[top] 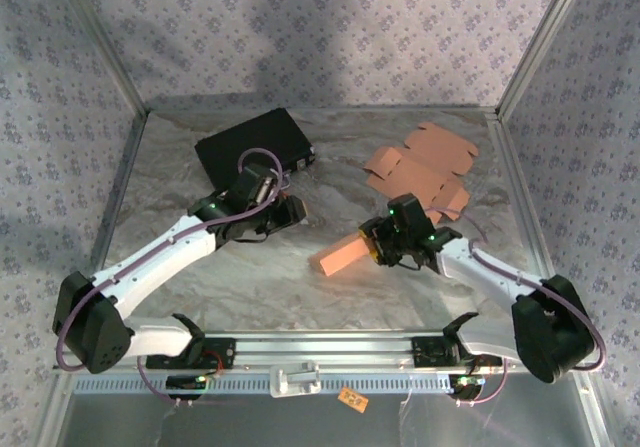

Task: Fold the paper box

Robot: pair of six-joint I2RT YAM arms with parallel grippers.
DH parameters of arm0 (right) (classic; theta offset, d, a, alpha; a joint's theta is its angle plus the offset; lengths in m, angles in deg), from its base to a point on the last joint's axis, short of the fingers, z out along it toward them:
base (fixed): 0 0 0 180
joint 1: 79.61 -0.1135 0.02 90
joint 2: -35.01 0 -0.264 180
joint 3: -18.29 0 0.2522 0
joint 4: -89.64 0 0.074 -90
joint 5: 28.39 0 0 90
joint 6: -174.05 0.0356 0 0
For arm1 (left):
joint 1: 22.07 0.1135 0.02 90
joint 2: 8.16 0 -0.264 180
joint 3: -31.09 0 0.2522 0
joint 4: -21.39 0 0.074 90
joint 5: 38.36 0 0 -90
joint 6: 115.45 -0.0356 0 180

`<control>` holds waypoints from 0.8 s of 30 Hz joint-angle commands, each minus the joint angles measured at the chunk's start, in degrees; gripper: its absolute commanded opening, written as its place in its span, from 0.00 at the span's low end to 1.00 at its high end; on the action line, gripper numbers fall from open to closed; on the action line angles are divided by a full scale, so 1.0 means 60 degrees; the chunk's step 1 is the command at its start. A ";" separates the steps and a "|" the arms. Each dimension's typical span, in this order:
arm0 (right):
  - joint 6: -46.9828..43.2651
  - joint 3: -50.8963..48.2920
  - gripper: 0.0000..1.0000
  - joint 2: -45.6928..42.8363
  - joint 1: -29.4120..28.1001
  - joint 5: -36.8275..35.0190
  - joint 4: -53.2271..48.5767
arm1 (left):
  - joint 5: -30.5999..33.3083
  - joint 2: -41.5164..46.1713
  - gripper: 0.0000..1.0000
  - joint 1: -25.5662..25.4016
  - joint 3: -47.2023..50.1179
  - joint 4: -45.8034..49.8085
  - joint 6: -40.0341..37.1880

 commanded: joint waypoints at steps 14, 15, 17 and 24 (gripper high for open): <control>-0.6657 0.2880 0.74 0.0027 0.1495 0.0760 -0.6498 | -0.0287 0.0328 0.43 0.0312 -0.0251 0.0771 -0.1000; -0.7831 0.3199 0.71 0.0334 0.1634 0.0790 -0.6782 | -0.0402 0.0415 0.42 0.0297 -0.0190 0.0773 -0.1167; -1.0052 0.3788 0.66 0.1028 0.1708 0.0739 -0.7104 | -0.0762 0.0609 0.42 0.0264 -0.0078 0.0734 -0.1642; -1.3766 0.5719 0.65 0.3611 0.1240 0.0091 -0.7548 | -0.2065 0.2200 0.40 0.0220 0.1575 -0.0047 -0.2751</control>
